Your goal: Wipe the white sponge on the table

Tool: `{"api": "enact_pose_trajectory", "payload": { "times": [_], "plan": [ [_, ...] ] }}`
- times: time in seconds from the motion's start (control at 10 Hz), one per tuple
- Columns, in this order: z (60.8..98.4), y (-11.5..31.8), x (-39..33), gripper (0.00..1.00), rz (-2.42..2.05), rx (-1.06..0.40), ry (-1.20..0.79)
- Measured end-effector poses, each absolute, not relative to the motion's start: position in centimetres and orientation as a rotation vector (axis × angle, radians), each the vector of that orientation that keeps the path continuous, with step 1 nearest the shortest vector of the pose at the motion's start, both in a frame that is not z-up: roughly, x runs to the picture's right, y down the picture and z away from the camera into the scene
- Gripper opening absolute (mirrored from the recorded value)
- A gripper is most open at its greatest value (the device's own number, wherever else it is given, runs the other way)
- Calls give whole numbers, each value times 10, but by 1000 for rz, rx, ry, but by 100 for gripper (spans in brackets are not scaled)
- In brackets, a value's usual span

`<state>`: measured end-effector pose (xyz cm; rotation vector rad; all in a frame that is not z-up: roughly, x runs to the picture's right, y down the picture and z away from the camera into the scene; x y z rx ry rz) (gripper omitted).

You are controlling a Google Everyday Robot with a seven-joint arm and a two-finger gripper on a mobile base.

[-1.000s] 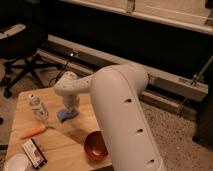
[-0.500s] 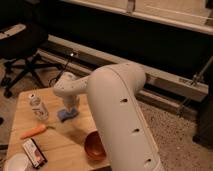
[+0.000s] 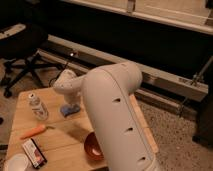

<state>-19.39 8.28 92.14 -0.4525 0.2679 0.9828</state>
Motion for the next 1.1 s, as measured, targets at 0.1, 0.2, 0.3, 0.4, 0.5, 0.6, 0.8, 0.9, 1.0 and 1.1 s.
{"api": "enact_pose_trajectory", "payload": {
  "times": [0.1, 0.2, 0.3, 0.4, 0.5, 0.6, 0.8, 0.9, 1.0, 1.1],
  "plan": [
    [923, 76, -197, 15, 985, -449, 258],
    [925, 66, -203, 15, 985, -444, 242],
    [928, 59, -206, 15, 984, -439, 233],
    [933, 52, -206, 15, 981, -432, 234],
    [939, 47, -203, 15, 977, -423, 241],
    [948, 42, -198, 15, 974, -410, 254],
    [959, 34, -189, 15, 977, -392, 275],
    [963, 32, -186, 15, 984, -388, 283],
    [966, 28, -180, 15, 998, -383, 292],
    [967, 24, -173, 15, 1014, -380, 299]
  ]
}}
